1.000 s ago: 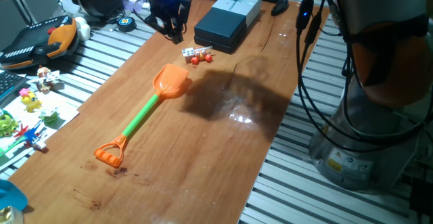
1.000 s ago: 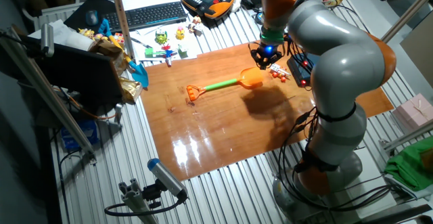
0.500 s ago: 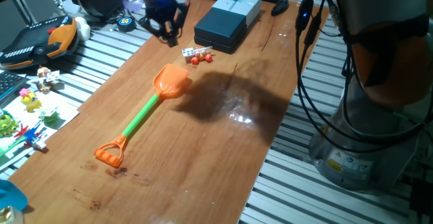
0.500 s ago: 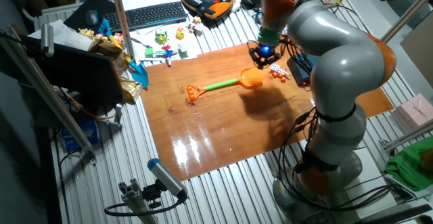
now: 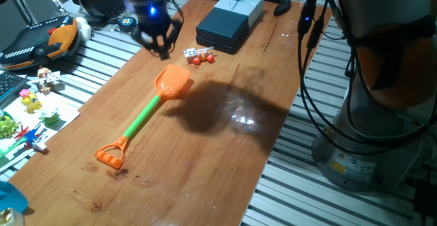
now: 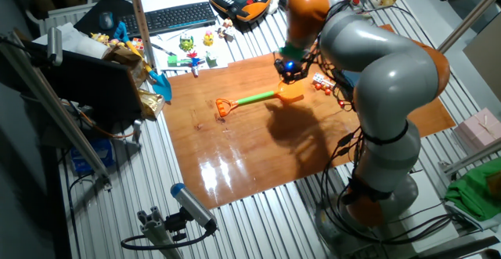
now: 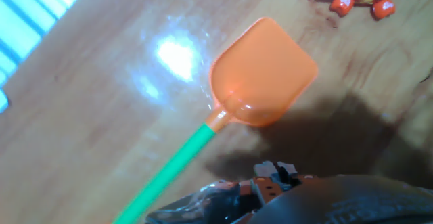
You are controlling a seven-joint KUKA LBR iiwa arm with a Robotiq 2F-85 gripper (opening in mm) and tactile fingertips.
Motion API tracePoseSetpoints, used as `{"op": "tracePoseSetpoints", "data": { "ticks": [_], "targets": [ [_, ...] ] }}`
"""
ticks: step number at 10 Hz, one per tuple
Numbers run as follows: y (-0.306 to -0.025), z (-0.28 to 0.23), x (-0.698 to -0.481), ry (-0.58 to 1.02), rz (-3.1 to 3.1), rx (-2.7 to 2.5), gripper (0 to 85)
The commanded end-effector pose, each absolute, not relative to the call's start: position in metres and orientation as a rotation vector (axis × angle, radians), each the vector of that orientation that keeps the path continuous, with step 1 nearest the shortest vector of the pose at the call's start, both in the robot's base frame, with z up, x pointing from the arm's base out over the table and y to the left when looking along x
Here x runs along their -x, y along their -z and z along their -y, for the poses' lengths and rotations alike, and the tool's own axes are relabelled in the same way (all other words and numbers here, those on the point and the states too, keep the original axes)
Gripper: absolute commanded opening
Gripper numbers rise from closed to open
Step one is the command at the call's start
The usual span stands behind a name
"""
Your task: Use a shovel to scoop up an object
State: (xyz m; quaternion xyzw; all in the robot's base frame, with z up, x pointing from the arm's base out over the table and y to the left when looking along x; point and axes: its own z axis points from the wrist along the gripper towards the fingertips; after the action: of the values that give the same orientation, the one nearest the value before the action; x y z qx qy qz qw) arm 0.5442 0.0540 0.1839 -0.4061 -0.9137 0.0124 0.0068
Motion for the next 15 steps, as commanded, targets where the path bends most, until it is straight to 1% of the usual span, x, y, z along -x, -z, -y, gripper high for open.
{"op": "tracePoseSetpoints", "data": {
  "ticks": [1, 4, 7, 9, 11, 13, 15],
  "targets": [
    [-0.1788, -0.0557, -0.5452, -0.041, 2.834, 1.361, 0.7],
    [-0.1788, -0.0557, -0.5452, -0.080, 2.864, 1.452, 0.7],
    [-0.1788, -0.0557, -0.5452, -0.067, 2.865, 1.412, 0.7],
    [-0.1788, -0.0557, -0.5452, -0.019, 2.847, 1.290, 0.7],
    [-0.1788, -0.0557, -0.5452, -0.029, 2.826, 1.220, 0.7],
    [-0.1788, -0.0557, -0.5452, -0.081, 2.847, 1.273, 0.7],
    [-0.1788, -0.0557, -0.5452, -0.088, 2.835, 1.352, 0.7]
  ]
}}
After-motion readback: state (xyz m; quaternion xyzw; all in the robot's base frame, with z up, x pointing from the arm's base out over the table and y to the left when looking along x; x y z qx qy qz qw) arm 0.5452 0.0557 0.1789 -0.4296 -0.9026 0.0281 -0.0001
